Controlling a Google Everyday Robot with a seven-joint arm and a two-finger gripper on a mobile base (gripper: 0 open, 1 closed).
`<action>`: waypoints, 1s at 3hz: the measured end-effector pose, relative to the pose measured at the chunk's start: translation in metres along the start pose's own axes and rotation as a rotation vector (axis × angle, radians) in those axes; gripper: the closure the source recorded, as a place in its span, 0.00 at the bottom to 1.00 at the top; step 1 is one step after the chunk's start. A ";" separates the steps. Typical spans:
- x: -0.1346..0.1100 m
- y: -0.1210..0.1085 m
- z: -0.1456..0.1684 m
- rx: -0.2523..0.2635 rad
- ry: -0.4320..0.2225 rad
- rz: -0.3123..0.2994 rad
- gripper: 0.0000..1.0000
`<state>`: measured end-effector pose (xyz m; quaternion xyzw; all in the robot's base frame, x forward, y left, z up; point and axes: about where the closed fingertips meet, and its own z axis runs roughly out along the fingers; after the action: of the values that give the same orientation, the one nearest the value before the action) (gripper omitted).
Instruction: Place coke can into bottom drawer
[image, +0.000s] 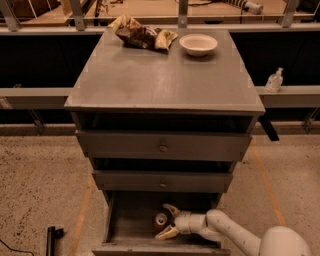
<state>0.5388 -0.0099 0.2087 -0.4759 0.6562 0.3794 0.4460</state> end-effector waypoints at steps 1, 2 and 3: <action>-0.013 -0.007 -0.028 0.105 0.013 0.016 0.02; -0.041 -0.005 -0.069 0.207 0.035 0.009 0.25; -0.074 0.011 -0.109 0.248 0.062 0.027 0.48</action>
Offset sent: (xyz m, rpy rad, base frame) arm -0.0209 -0.0899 0.1099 -0.1081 -0.0722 -0.3013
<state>0.5150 -0.0867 0.3140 -0.4198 0.7177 0.2865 0.4760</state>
